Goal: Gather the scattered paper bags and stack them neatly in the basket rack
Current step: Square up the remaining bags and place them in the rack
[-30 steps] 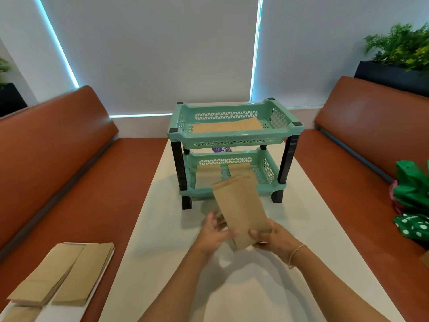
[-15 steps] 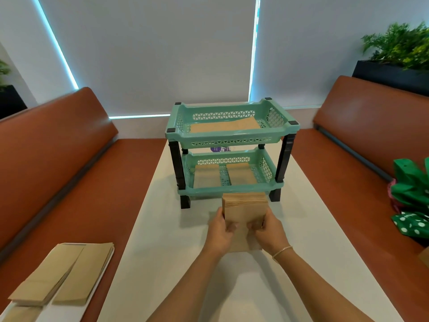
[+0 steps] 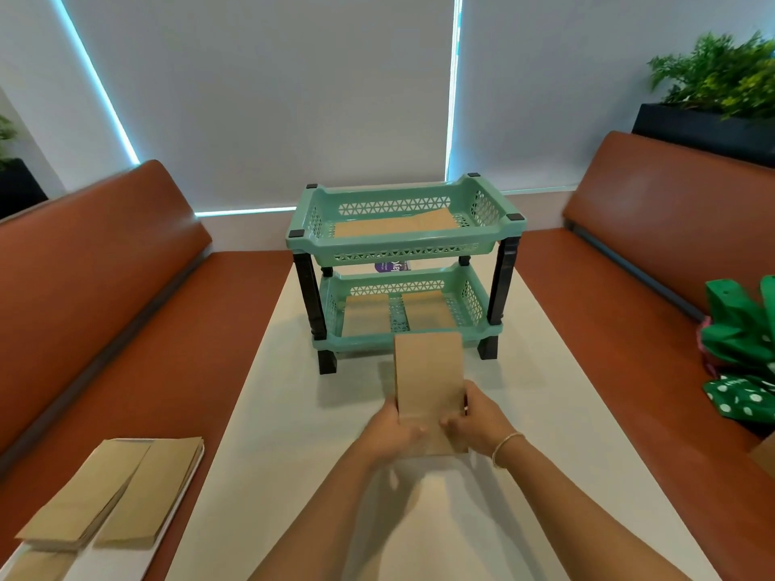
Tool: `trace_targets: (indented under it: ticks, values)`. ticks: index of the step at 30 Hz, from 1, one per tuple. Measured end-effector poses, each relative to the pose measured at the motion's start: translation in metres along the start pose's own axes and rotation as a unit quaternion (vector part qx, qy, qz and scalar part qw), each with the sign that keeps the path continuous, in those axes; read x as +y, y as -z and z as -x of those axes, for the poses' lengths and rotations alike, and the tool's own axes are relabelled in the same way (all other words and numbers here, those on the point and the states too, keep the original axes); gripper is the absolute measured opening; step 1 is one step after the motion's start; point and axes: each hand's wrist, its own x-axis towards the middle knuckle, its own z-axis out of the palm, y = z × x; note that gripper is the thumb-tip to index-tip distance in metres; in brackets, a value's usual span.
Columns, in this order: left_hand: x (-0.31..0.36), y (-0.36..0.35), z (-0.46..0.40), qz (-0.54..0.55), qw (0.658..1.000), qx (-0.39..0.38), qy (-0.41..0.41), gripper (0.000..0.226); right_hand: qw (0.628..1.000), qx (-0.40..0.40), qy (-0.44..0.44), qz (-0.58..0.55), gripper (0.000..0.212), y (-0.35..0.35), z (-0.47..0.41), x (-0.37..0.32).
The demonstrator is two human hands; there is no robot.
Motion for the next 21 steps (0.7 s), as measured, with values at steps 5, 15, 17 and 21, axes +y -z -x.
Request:
trace_targets:
  ticks: [5, 15, 17, 21]
  values:
    - [0.009, 0.001, 0.008, -0.045, 0.995, -0.041, 0.076, 0.031, 0.995, -0.033, -0.097, 0.019, 0.028, 0.0, -0.003, 0.007]
    - [0.011, -0.022, 0.013, -0.224, 0.965, 0.071, 0.116, 0.049, 0.985, 0.035, -0.137, 0.096, 0.022, -0.017, 0.007, 0.0]
    - [0.013, -0.023, 0.016, -0.221, 0.964, 0.085, 0.117, 0.049, 0.985, 0.052, -0.135, 0.094, 0.026, -0.017, 0.009, 0.001]
    - [0.016, -0.02, 0.02, -0.232, 0.961, 0.1, 0.112, 0.046, 0.988, 0.07, -0.129, 0.055, 0.015, -0.018, 0.013, 0.0]
